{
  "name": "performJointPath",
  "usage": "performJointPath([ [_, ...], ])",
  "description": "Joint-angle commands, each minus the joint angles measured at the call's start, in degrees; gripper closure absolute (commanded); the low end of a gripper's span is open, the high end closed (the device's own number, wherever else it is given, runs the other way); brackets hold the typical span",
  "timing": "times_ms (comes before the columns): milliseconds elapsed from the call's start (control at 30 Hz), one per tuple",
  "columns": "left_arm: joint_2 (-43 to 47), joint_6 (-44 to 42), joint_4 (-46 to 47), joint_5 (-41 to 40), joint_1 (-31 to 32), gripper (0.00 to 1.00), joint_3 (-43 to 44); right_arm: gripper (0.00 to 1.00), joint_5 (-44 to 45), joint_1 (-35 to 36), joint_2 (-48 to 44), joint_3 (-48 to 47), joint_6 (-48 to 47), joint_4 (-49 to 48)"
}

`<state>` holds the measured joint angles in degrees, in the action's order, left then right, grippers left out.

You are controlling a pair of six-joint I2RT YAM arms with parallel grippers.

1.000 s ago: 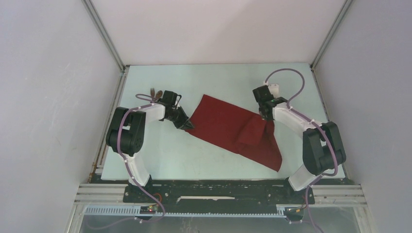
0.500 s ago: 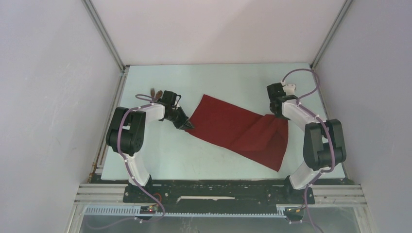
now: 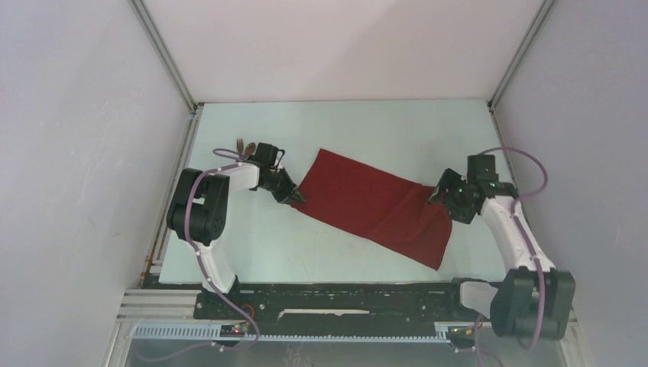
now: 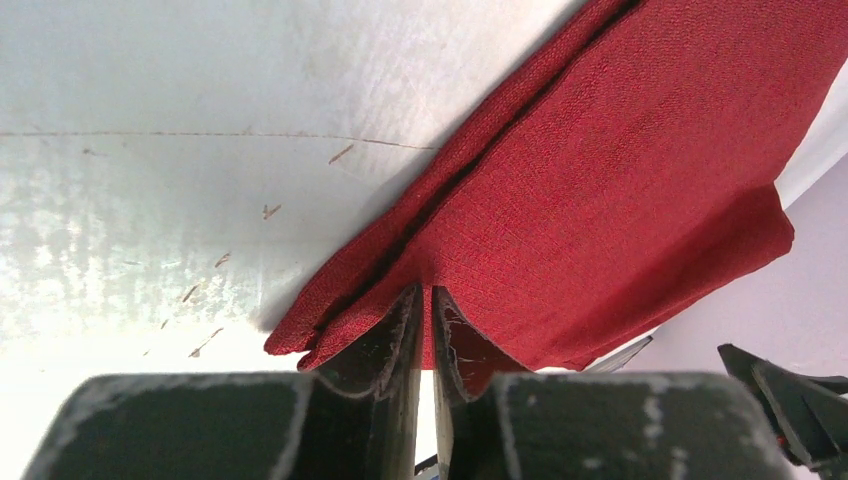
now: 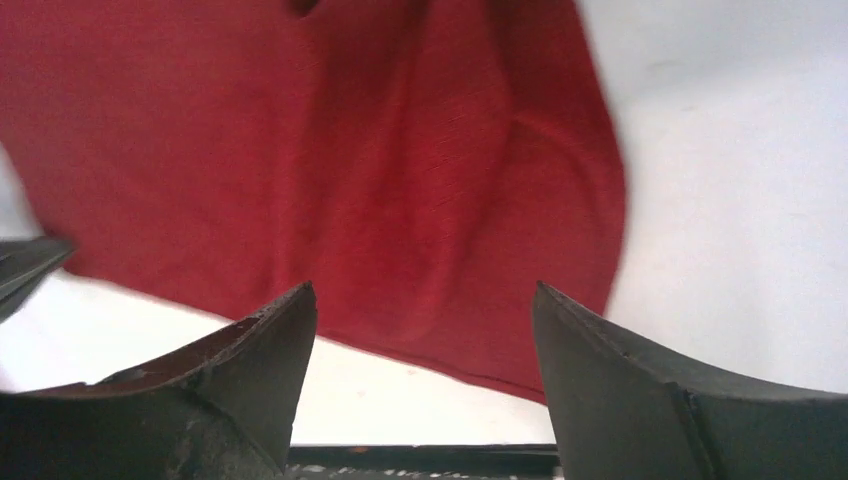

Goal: Fold the napkin into a case and place the utensils inside
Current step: Smooth out the rectangle-folded napkin at the center of the board.

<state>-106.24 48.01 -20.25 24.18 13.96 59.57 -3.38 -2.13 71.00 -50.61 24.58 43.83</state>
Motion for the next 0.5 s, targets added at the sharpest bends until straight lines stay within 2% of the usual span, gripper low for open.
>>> performJointPath([
  [0,-1.76,-0.72,-0.93,-3.32,-0.06,0.85,-0.55,0.13,-24.74,-4.50,-2.88,6.38,2.01,-11.96],
  [100,-1.55,-0.68,-0.70,-3.46,0.03,0.85,-0.71,0.12,-25.13,-8.02,0.00,8.07,2.43,-18.73],
  [200,-1.54,-0.64,-0.54,-3.27,0.02,0.85,-0.81,0.13,-30.52,-12.33,5.16,7.85,4.20,-26.68],
  [467,-0.88,-0.81,-0.50,-3.46,0.09,0.85,-1.08,0.12,-30.17,-17.93,13.79,6.18,4.37,-31.46],
])
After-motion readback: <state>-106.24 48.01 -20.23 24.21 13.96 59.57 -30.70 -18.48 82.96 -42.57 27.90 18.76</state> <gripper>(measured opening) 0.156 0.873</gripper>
